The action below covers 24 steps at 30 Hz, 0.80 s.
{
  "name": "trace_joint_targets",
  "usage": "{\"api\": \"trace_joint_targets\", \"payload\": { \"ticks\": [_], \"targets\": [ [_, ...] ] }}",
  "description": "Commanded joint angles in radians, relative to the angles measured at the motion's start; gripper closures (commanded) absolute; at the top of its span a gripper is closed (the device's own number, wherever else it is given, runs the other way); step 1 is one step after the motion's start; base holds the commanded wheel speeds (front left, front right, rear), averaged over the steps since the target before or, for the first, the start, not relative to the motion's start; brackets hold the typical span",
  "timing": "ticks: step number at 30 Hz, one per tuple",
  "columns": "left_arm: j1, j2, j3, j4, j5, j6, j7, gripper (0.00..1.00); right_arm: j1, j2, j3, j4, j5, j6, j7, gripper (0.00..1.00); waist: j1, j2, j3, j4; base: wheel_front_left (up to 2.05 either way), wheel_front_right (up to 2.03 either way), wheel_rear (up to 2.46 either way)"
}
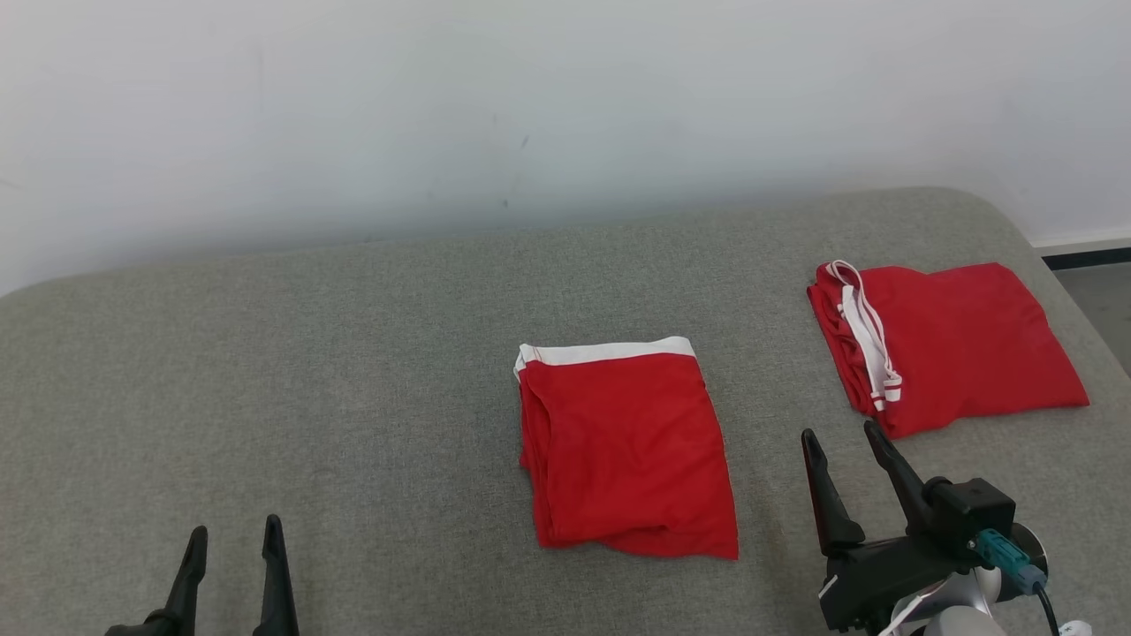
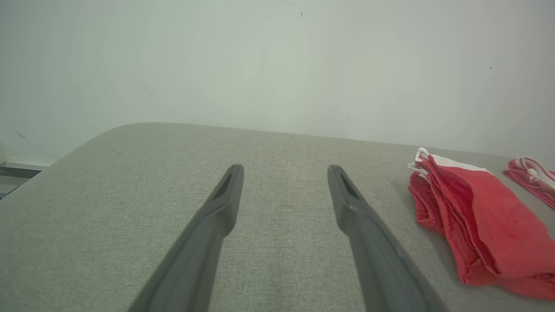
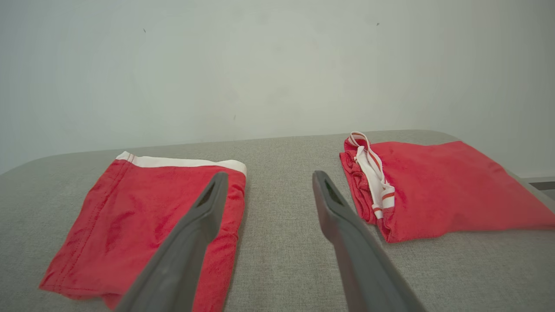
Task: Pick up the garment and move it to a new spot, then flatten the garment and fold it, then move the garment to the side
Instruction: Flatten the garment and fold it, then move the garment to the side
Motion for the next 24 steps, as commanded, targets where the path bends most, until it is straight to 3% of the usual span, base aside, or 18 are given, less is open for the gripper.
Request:
{"api": "trace_joint_targets", "payload": {
  "ticks": [1,17,24],
  "targets": [
    [0.01,0.0,0.0,-0.002,-0.001,0.004,-0.002,0.0,-0.01,0.004,0.002,0.002,0.004,-0.003,-0.002,0.0,0.0,0.0,0.0,0.0,0.0,0.0,0.0],
    [0.002,0.0,-0.018,-0.015,-0.002,0.007,-0.002,0.0,-0.023,0.008,0.014,0.006,0.024,-0.003,0.012,0.0,0.0,0.0,0.014,0.023,0.0,0.0,0.0],
    [-0.016,0.0,-0.043,-0.024,-0.008,0.004,-0.002,0.0,-0.108,-0.001,0.036,0.076,0.124,-0.003,0.192,0.0,0.0,0.0,0.045,0.078,0.0,0.0,0.0]
  ]
}}
